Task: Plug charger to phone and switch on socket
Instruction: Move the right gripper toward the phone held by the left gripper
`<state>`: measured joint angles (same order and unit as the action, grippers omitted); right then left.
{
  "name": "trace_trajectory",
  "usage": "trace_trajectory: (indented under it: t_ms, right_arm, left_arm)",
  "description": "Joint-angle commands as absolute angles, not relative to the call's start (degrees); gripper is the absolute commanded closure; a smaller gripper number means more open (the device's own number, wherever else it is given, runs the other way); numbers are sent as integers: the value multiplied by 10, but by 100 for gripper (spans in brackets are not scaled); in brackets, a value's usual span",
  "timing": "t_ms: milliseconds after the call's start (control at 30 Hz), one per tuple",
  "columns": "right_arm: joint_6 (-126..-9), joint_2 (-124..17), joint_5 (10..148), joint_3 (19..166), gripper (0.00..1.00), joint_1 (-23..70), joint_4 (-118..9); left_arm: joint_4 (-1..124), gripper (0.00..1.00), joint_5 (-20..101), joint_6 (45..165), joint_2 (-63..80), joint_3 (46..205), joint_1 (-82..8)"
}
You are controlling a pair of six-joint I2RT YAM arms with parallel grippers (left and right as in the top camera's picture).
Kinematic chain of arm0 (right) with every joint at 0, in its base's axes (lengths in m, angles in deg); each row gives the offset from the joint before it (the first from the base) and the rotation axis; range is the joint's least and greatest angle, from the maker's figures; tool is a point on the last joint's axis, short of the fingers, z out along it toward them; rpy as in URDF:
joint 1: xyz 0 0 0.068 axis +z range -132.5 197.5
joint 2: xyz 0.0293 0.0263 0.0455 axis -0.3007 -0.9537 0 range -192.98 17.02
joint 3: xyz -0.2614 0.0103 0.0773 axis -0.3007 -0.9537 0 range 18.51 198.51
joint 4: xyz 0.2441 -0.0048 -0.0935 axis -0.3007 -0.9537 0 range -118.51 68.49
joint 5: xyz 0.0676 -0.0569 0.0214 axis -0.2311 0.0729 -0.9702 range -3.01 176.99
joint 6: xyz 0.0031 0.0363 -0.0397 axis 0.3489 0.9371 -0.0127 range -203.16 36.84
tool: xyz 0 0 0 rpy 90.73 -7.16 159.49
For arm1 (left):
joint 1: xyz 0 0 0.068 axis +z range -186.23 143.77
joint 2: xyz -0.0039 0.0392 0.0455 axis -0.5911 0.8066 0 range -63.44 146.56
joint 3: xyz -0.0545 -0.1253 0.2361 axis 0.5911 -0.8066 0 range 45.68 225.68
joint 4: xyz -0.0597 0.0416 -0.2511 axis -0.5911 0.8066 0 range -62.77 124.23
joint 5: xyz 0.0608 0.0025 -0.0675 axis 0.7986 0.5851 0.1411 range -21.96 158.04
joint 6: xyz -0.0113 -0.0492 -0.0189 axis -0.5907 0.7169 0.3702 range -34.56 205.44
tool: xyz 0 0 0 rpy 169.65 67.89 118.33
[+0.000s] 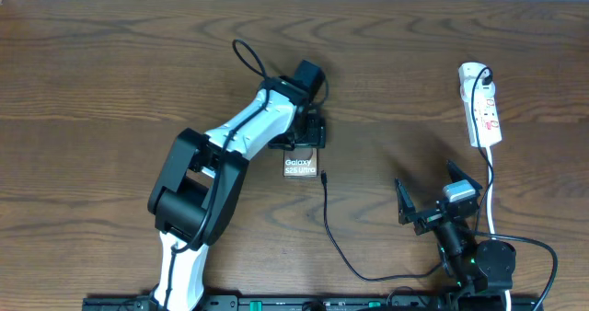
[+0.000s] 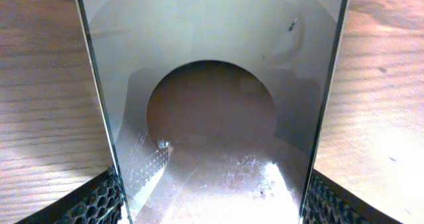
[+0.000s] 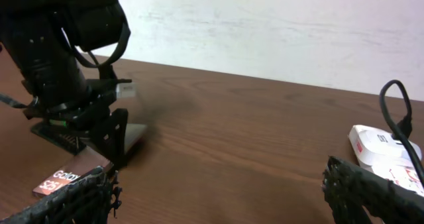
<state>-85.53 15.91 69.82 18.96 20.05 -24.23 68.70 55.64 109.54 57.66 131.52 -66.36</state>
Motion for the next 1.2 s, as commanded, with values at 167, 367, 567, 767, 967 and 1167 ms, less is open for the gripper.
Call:
trace_trajectory:
  t_ms: [167,367,567,767,967,1167]
  right_arm:
    - [-646,158,646,190,1,200,-224]
    - [-636,87,619,261,1,200,-305]
    - [-647,-108,564,408,1,201,-388]
    - [-647,-335,422,516,1,217,-399]
    - [-630,-509,296,520,22,227,-313]
    - [-609,-598,425,520,31,277,-311]
  left_arm:
    - [683,22,384,1056,590,1293,-659]
    - [683,22,362,1056,590,1293,-659]
    - [680,22,363,1056,590,1293,-659]
    - [672,22,362,1056,590,1293,-659]
    - [672,23,362,1056,590,1293,-659]
    - [672,23,349,1056,590,1293,-659]
